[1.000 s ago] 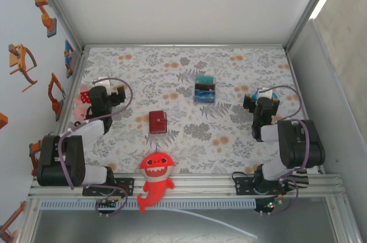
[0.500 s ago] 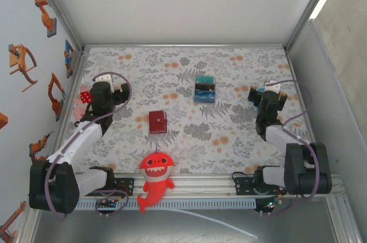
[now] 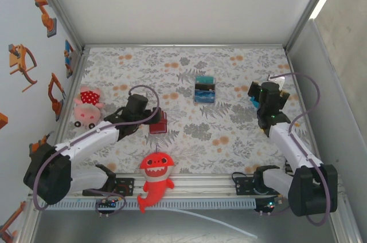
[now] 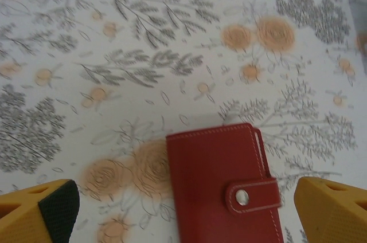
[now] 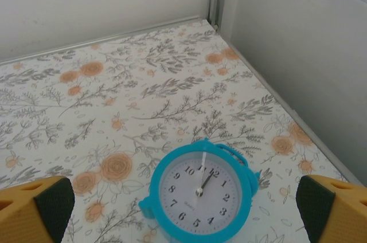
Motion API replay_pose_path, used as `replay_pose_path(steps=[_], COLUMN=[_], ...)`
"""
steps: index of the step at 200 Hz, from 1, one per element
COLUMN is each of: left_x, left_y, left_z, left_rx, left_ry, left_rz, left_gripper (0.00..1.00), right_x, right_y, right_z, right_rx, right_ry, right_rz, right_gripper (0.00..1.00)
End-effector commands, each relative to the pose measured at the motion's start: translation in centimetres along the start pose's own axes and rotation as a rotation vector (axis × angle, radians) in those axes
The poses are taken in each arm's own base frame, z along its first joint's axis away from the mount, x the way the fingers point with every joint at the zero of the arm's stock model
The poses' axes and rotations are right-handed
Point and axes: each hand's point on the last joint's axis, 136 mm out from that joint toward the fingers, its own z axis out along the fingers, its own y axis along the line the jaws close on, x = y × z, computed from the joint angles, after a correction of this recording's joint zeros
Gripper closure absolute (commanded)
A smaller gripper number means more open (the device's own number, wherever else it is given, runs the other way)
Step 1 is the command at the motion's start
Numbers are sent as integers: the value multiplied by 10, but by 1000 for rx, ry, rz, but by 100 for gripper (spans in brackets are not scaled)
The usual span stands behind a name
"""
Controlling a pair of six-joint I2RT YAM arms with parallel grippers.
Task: Take the credit cards out of the card holder
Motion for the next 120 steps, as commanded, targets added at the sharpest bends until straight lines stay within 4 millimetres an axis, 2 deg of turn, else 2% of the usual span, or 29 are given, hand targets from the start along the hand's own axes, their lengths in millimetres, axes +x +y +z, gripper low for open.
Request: replay_pose_path(steps=[1,23,75,120], left_x=[12,24,41,49], left_y=[-18,-27,-23,-40], left_z=[3,11,31,45], left_rx=[24,16,-51,-13], left_ry=[74,120,191,250], left_rz=[-20,-10,-7,42], left_gripper=[3,3,3,3], right_x=[9,12,22,29], right_y=[-5,-1,14,20], right_z=[-11,-19,-32,-33], right_rx=[71,95,46,15], right_ry=[64,86,127,138], right_rz=[-2,-34,-59,-44], right_gripper=[1,1,1,1])
